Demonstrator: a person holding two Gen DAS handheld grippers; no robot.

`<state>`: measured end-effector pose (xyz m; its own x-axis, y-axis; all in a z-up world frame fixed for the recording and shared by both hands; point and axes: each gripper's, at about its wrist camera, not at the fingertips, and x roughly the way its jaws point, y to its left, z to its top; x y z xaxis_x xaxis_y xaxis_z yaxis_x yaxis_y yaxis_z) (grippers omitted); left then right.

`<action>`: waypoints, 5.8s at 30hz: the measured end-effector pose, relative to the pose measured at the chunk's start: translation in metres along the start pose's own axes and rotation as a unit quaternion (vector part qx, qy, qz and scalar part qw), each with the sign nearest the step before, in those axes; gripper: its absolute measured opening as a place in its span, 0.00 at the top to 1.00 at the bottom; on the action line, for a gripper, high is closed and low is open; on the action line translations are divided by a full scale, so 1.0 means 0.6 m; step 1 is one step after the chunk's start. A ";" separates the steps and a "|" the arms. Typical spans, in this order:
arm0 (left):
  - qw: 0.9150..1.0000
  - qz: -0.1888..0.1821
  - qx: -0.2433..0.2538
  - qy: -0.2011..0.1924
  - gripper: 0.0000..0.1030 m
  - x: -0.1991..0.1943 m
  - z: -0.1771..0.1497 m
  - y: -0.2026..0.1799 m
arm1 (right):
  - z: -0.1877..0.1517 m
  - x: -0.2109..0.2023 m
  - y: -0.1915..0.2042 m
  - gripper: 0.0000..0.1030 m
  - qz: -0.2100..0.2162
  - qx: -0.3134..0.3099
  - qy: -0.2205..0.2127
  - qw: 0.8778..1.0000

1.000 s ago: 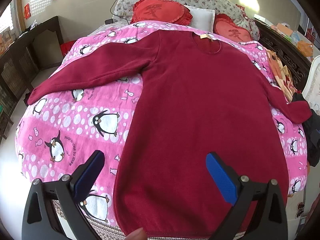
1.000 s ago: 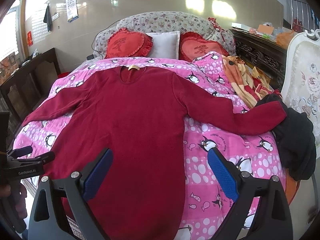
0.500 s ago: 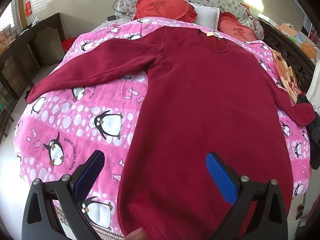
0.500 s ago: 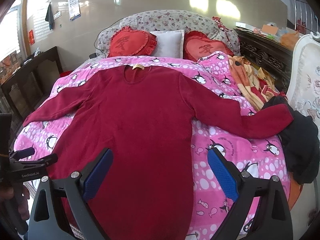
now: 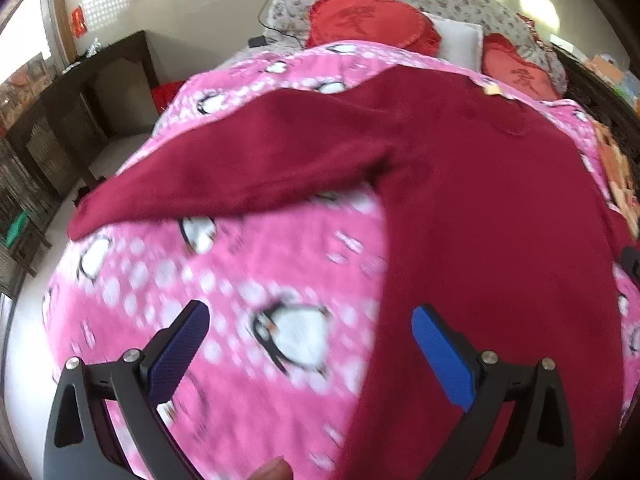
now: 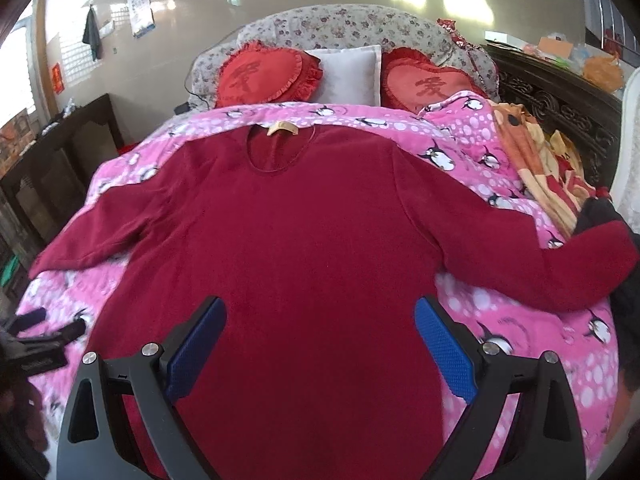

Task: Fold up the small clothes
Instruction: 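Move the left tool to the sweater sleeve lying on the pink quilt, then grasp the sweater sleeve cuff with the left gripper and lift it, then carry the held sleeve across the sweater body and release it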

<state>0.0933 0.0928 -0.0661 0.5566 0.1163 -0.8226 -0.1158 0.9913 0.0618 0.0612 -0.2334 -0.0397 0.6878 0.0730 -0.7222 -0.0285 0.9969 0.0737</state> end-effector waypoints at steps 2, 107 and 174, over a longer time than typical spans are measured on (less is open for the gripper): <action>1.000 0.005 -0.009 0.004 0.00 0.020 0.009 0.015 | -0.003 0.033 0.002 0.32 -0.007 0.006 0.020 1.000; 0.865 -0.175 -0.469 -0.045 0.94 0.165 0.035 0.577 | -0.059 0.123 0.017 0.24 -0.002 -0.024 0.058 0.998; 0.978 -0.203 -0.033 -0.027 0.28 0.125 0.150 -0.064 | 0.131 0.162 -0.047 0.58 0.065 -0.100 0.068 0.991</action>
<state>0.2133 0.0691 -0.0793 0.6099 -0.2823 -0.7405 0.0730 0.9504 -0.3023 0.1858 -0.2571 -0.0581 0.5646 0.1919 -0.8028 -0.2629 0.9637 0.0455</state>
